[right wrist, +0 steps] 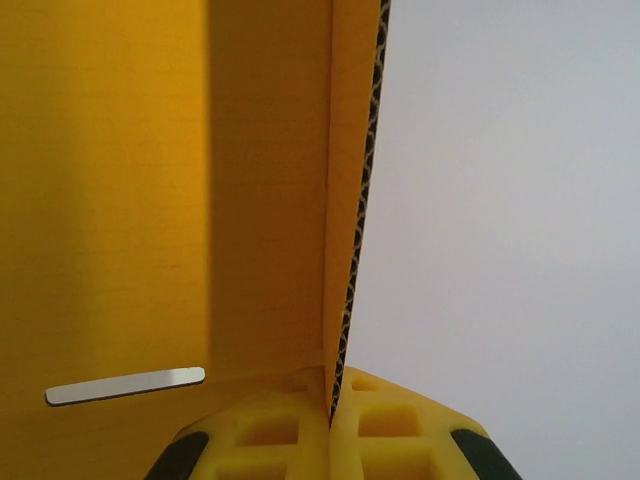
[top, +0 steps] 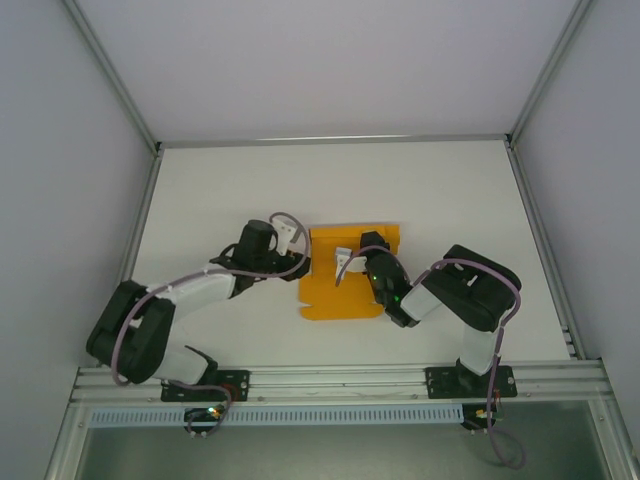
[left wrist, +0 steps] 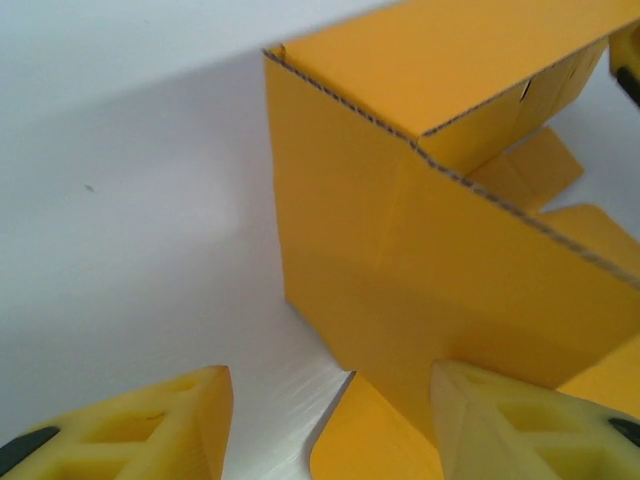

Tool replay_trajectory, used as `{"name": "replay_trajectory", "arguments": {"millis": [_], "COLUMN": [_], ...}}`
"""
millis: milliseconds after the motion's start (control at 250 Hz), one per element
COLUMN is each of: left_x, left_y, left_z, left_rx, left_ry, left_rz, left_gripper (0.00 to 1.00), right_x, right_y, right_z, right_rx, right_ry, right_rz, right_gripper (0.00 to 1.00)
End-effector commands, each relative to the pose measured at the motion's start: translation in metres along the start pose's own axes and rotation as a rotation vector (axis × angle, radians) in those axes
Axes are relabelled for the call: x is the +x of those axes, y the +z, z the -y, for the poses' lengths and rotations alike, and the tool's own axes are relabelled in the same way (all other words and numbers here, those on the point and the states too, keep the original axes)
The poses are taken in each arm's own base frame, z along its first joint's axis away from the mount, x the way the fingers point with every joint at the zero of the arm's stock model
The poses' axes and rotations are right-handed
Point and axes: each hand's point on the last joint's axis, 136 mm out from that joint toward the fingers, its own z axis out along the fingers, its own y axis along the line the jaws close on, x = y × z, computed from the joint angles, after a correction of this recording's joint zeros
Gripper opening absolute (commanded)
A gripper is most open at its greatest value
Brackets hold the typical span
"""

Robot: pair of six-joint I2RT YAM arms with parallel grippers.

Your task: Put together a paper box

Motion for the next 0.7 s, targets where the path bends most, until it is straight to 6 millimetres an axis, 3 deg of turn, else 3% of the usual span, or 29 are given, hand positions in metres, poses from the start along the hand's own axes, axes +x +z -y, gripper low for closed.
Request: {"name": "replay_trajectory", "arguments": {"millis": [0, 140, 331, 515, 695], "left_x": [-0.015, -0.024, -0.039, -0.044, -0.053], "left_y": [0.011, 0.024, 0.024, 0.028, 0.026], "left_z": [0.015, 0.019, 0.027, 0.023, 0.029], "left_rx": [0.063, 0.097, 0.134, 0.109, 0.178], "left_ry": [0.062, 0.055, 0.042, 0.015, -0.033], "left_rz": [0.033, 0.069, 0.125, 0.13, 0.164], "left_gripper": [0.52, 0.5, 0.52, 0.68, 0.69], "right_x": [-0.006, -0.006, -0.006, -0.007, -0.008], "right_y": [0.0, 0.0, 0.001, 0.001, 0.001], "right_z": [-0.005, -0.006, -0.006, -0.006, -0.005], "right_rx": [-0.01, -0.012, -0.012, -0.012, -0.012], "right_ry": [0.006, 0.008, 0.01, 0.011, 0.011], "right_rz": [0.02, 0.019, 0.019, 0.021, 0.023], "right_gripper": [0.0, 0.0, 0.0, 0.0, 0.0]}}
